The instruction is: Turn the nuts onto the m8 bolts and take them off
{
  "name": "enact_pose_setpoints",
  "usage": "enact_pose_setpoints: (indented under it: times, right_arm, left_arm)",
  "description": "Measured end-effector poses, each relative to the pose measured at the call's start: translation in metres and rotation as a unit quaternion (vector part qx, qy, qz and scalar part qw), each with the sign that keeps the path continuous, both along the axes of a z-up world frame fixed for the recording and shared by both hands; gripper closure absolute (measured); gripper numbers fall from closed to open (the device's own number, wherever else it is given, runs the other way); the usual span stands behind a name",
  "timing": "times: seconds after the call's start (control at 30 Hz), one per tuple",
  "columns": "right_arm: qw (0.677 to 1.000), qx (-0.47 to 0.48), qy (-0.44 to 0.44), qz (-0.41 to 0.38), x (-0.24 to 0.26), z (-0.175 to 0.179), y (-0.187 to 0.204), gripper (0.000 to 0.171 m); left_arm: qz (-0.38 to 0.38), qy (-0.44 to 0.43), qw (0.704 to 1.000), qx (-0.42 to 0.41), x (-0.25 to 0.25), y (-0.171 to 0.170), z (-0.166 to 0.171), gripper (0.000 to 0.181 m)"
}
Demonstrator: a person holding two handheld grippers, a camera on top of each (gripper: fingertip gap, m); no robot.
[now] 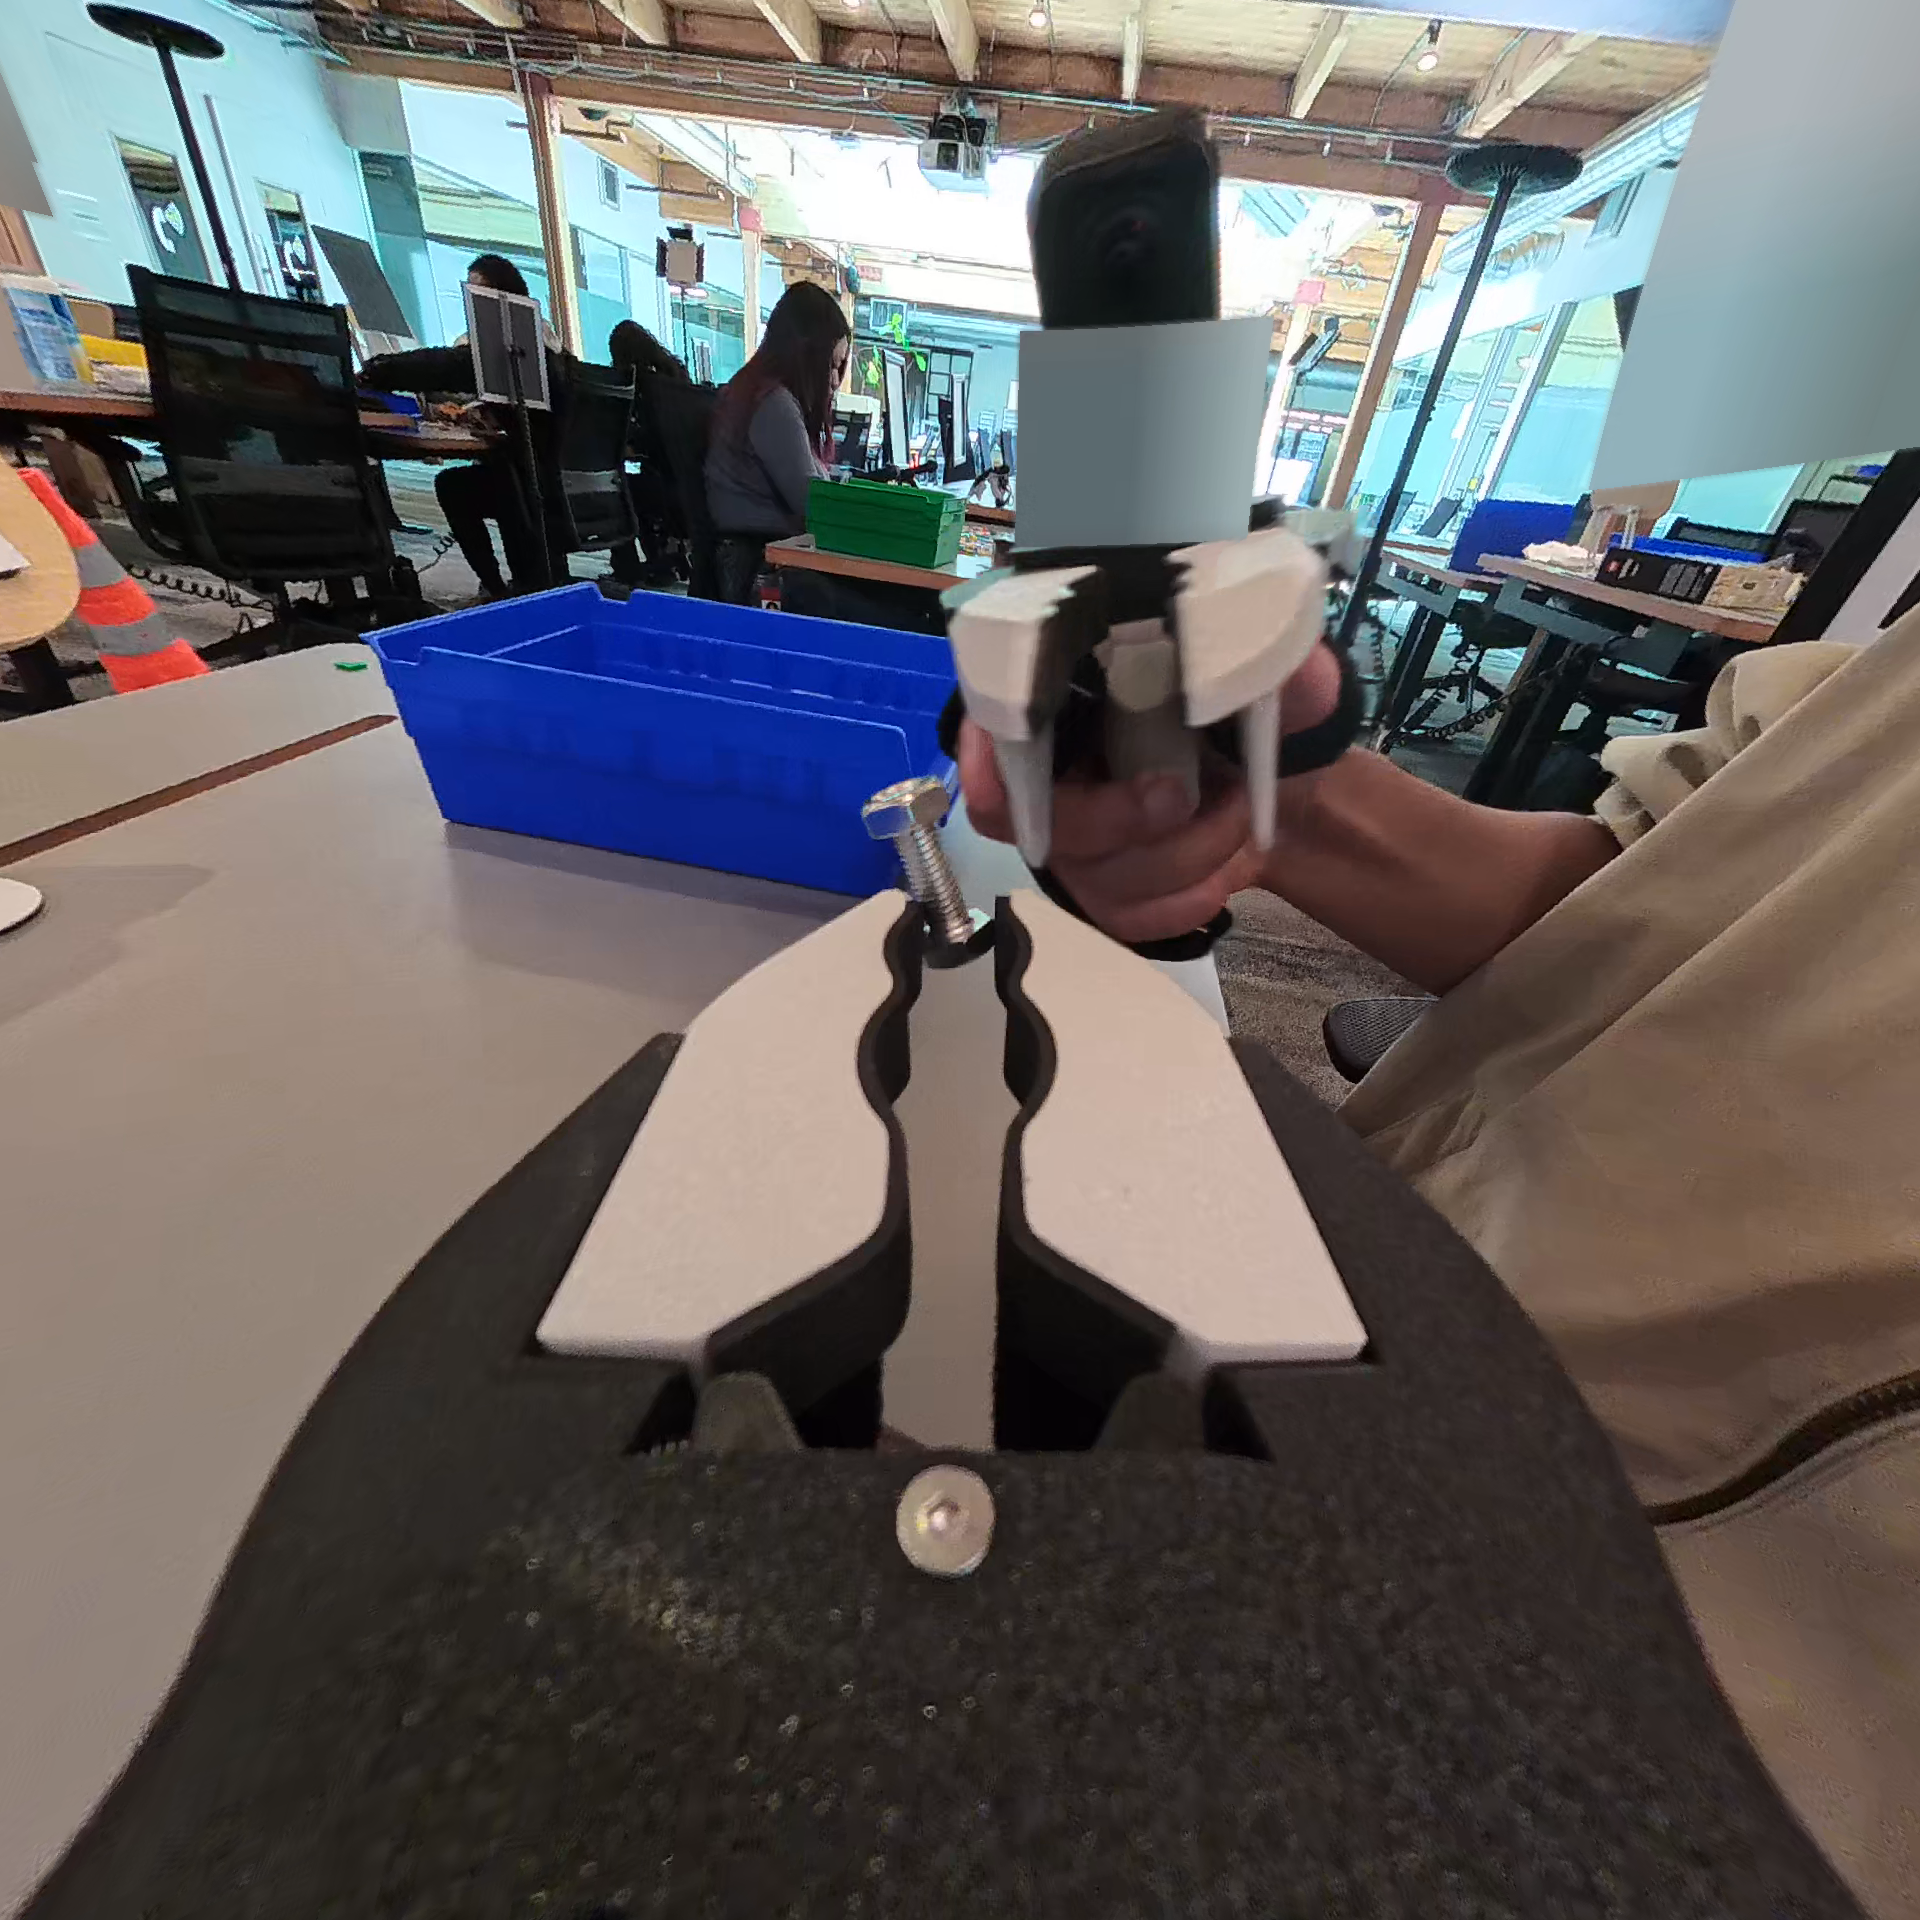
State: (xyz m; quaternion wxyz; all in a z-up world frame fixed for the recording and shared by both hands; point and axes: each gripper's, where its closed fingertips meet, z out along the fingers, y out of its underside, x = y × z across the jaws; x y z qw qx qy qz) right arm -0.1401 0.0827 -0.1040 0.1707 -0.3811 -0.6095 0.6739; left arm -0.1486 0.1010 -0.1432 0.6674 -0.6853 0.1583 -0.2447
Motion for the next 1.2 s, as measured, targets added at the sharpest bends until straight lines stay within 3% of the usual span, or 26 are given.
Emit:
enact_pose_setpoints:
  times: [0.1, 0.27, 0.5, 0.57, 0.63, 0.83, 0.93, 0.97, 1.0, 1.2]
  right_arm:
    - [0.999, -0.004, -0.026, -0.026, -0.008, -0.008, 0.015, 0.148]
    - [0.999, -0.015, 0.002, 0.030, 0.006, 0.005, -0.010, 0.149]
    - [0.999, 0.010, -0.030, -0.031, -0.010, -0.011, 0.012, 0.147]
    - [1.000, 0.007, -0.019, -0.008, -0.005, -0.006, 0.000, 0.142]
    - [0.999, -0.007, 0.001, 0.036, 0.007, 0.005, -0.015, 0.151]
    - [0.999, 0.014, -0.035, -0.036, -0.011, -0.012, 0.009, 0.144]
    - [1.000, 0.008, -0.018, -0.003, -0.005, -0.006, -0.004, 0.138]
    - [1.000, 0.006, -0.002, 0.020, 0.002, 0.000, -0.011, 0.148]
    - [1.000, 0.002, 0.003, 0.029, 0.005, 0.004, -0.015, 0.148]
    - [0.998, 0.014, -0.040, -0.038, -0.012, -0.014, 0.009, 0.143]
  left_arm:
    - [-0.004, 0.004, 1.000, 0.007, 0.004, -0.003, 0.004, 0.168]
    - [0.003, 0.010, 1.000, 0.002, 0.000, -0.001, 0.003, 0.168]
    - [-0.003, 0.009, 1.000, 0.009, 0.004, -0.003, 0.006, 0.168]
    - [-0.004, 0.010, 1.000, 0.014, 0.004, -0.004, 0.006, 0.168]
    - [0.007, 0.011, 1.000, 0.004, -0.002, -0.001, 0.003, 0.168]
    - [0.000, 0.013, 1.000, 0.009, 0.002, -0.004, 0.006, 0.168]
    - [0.000, 0.012, 1.000, 0.017, 0.003, -0.004, 0.009, 0.168]
    - [0.007, 0.010, 1.000, 0.012, -0.002, -0.004, 0.008, 0.168]
    - [0.013, 0.014, 1.000, 0.007, -0.005, -0.002, 0.006, 0.168]
    - [0.003, 0.016, 1.000, 0.008, 0.002, -0.003, 0.006, 0.168]
